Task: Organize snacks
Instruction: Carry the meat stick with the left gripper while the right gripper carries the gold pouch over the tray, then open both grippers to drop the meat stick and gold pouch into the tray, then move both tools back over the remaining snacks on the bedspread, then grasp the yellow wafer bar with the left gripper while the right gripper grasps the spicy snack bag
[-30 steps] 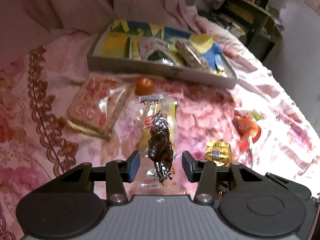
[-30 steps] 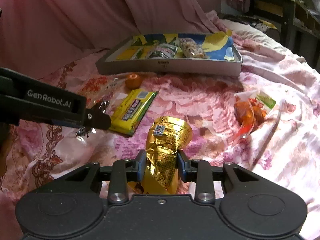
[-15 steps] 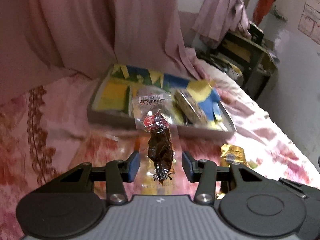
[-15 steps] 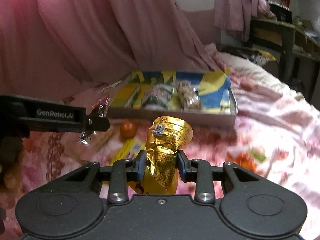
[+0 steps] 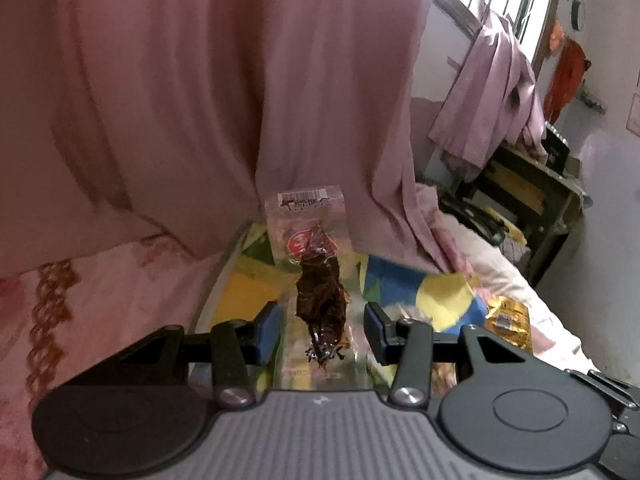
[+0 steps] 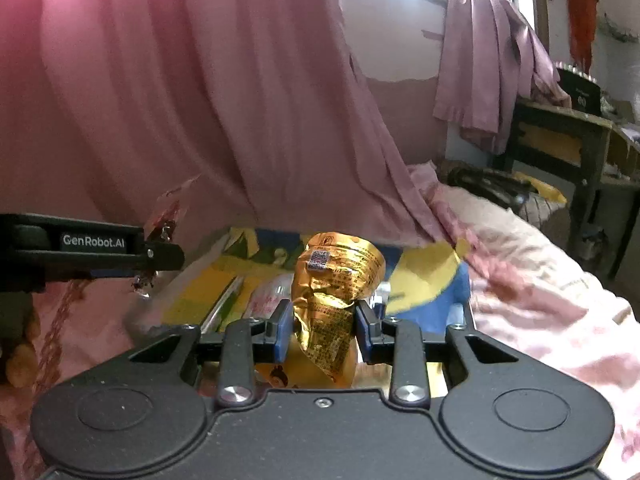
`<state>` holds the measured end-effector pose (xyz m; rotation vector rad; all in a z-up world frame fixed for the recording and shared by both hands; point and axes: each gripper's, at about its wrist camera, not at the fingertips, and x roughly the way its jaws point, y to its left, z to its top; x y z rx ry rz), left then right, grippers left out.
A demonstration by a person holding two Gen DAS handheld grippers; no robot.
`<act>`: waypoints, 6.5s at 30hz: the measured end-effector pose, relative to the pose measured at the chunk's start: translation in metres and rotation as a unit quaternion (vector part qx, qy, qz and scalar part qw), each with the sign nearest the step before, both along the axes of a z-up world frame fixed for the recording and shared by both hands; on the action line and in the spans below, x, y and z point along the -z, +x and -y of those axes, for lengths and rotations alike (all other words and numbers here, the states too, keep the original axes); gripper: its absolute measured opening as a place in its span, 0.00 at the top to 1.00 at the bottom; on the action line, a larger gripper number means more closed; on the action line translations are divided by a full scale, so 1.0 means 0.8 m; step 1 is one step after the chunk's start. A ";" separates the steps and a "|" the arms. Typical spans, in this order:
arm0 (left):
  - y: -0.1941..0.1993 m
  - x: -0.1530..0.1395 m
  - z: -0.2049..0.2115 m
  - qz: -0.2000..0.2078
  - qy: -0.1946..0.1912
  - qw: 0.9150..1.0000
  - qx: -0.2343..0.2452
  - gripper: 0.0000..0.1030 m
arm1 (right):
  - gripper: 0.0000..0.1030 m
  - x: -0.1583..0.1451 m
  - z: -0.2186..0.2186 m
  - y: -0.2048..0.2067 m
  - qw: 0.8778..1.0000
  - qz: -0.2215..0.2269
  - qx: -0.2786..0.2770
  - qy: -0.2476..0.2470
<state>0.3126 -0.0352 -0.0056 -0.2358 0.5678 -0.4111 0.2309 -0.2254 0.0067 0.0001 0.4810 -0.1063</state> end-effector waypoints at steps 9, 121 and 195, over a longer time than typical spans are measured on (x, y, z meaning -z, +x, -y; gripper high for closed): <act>0.045 0.031 0.017 -0.001 0.005 1.000 0.028 0.52 | 0.66 0.021 0.011 0.076 0.999 0.024 -0.003 -0.045; -0.279 -0.001 -0.005 0.008 0.182 0.983 -0.016 0.00 | 0.01 -0.015 0.016 -0.255 0.994 -0.046 0.092 0.042; -0.124 0.101 0.040 -0.144 0.154 0.971 0.112 0.15 | 0.07 0.107 0.149 -0.051 0.919 -0.317 0.102 0.212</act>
